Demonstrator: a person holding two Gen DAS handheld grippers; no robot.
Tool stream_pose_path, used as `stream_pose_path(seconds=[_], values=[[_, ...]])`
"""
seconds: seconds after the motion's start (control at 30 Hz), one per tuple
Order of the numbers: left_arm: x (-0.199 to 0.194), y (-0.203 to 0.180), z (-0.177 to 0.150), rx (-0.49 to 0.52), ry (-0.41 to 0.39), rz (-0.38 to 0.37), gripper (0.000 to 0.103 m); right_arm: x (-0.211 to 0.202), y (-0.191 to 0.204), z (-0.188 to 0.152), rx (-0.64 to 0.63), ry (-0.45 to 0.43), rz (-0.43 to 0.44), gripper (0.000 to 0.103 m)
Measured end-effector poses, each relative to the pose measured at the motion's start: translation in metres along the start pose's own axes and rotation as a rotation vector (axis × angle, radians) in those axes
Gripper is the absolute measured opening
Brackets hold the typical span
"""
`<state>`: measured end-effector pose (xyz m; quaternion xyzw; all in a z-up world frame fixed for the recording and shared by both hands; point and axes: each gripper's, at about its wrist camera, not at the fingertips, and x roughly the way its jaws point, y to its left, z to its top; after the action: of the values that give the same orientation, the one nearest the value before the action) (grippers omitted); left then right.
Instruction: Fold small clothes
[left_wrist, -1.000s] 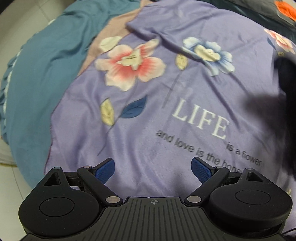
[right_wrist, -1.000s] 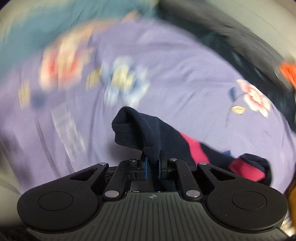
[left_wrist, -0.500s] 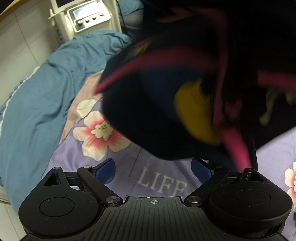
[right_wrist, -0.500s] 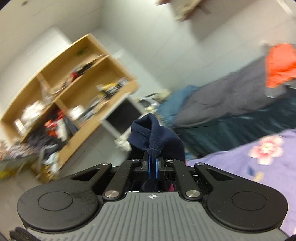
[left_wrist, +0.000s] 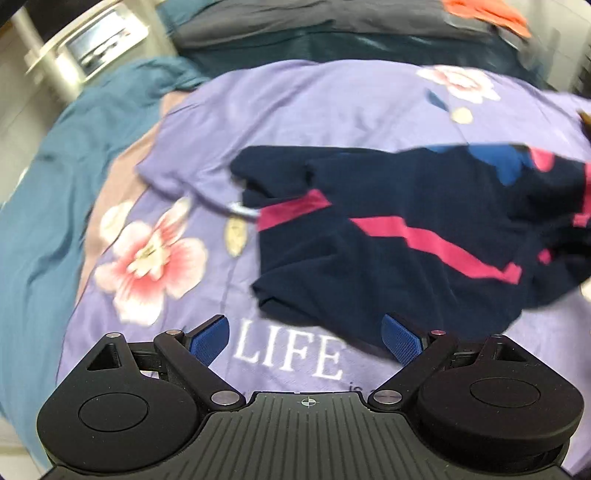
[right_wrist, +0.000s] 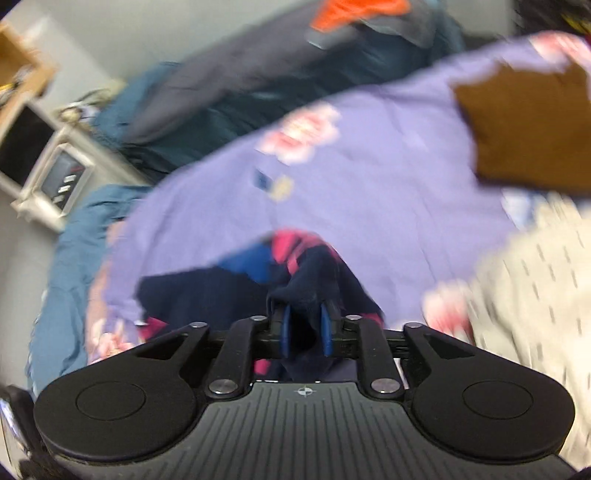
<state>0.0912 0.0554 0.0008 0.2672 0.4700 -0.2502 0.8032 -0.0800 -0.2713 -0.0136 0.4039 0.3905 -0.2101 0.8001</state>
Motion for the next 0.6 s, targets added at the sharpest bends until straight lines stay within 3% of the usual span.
stream_pose_path(seconds=[0.1,0.2,0.27,0.4,0.5,0.6], values=[[0.004,-0.02,-0.015,0.146,-0.056,-0.022,0.103,-0.001,-0.008,-0.015,-0.006,-0.017,-0.042,0.056],[0.006,-0.046,-0.03,0.362,-0.12,-0.029,0.103,-0.006,-0.013,-0.019,-0.087,-0.059,-0.116,0.057],[0.011,-0.067,-0.04,0.483,-0.163,-0.028,0.103,-0.013,-0.021,-0.018,-0.115,-0.072,-0.14,0.062],[0.02,-0.102,-0.045,0.631,-0.198,-0.076,0.103,-0.012,-0.028,-0.028,-0.098,-0.058,-0.144,0.064],[0.038,-0.129,-0.049,0.745,-0.187,-0.05,0.103,-0.011,-0.032,-0.035,-0.072,-0.041,-0.134,0.067],[0.047,-0.142,-0.051,0.804,-0.19,-0.081,0.103,-0.012,-0.034,-0.042,-0.056,-0.024,-0.125,0.068]])
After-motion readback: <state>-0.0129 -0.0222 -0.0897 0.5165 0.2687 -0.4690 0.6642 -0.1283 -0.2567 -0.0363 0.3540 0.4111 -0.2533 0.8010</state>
